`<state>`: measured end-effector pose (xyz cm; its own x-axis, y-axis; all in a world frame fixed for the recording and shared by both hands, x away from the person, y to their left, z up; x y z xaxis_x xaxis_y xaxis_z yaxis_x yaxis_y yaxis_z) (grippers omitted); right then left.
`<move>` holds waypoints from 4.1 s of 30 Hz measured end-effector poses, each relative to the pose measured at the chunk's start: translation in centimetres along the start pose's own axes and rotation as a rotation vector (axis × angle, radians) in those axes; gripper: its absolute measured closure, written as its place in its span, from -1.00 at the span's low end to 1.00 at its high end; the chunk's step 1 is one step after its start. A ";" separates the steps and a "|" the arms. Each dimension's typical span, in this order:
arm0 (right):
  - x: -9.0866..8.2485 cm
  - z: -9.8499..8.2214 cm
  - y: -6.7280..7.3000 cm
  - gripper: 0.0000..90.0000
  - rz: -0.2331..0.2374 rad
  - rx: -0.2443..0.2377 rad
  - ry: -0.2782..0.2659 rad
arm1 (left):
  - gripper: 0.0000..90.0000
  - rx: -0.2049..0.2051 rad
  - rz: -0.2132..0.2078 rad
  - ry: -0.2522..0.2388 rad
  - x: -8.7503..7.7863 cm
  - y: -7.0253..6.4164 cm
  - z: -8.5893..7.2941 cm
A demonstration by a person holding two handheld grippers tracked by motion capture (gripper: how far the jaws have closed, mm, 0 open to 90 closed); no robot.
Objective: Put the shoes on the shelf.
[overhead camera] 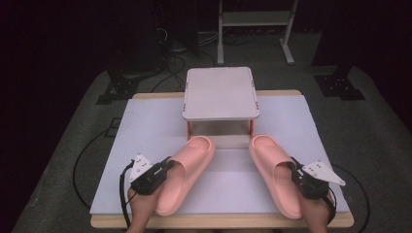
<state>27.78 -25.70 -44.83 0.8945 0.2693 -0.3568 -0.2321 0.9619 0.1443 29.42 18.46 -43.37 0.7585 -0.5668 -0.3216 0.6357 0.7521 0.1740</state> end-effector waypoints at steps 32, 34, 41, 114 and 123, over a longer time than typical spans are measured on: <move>-1.9 7.4 4.0 0.86 0.057 0.019 -0.243 | 0.84 -0.001 -0.034 -0.145 -0.8 0.7 8.1; -1.7 7.6 4.1 0.86 0.057 0.019 -0.243 | 0.84 -0.003 -0.032 -0.152 -0.7 1.1 8.4; 0.1 9.0 4.3 0.86 0.062 0.058 -0.243 | 0.84 -0.016 -0.012 -0.152 0.1 2.4 9.3; 15.3 20.6 5.8 0.85 -0.045 0.138 -0.107 | 0.83 -0.171 0.171 0.035 13.2 11.2 16.3; 16.6 21.2 5.9 0.85 -0.057 0.148 -0.081 | 0.83 -0.179 0.184 0.064 14.5 11.5 16.4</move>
<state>49.38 -16.49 -30.39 0.9337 0.2047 -0.2939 -0.1272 0.9566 0.2622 50.09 13.37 -30.78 0.8449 -0.3967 -0.3588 0.4481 0.8913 0.0695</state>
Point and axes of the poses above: each handheld gripper's, and its own axes: x roughly forward along the jaws, z roughly out of its top, y roughly to its left, the point moved 3 cm from there along x, roughly forward along the jaws, and after that the axes turned 14 degrees about x, right-handed, at the moved point
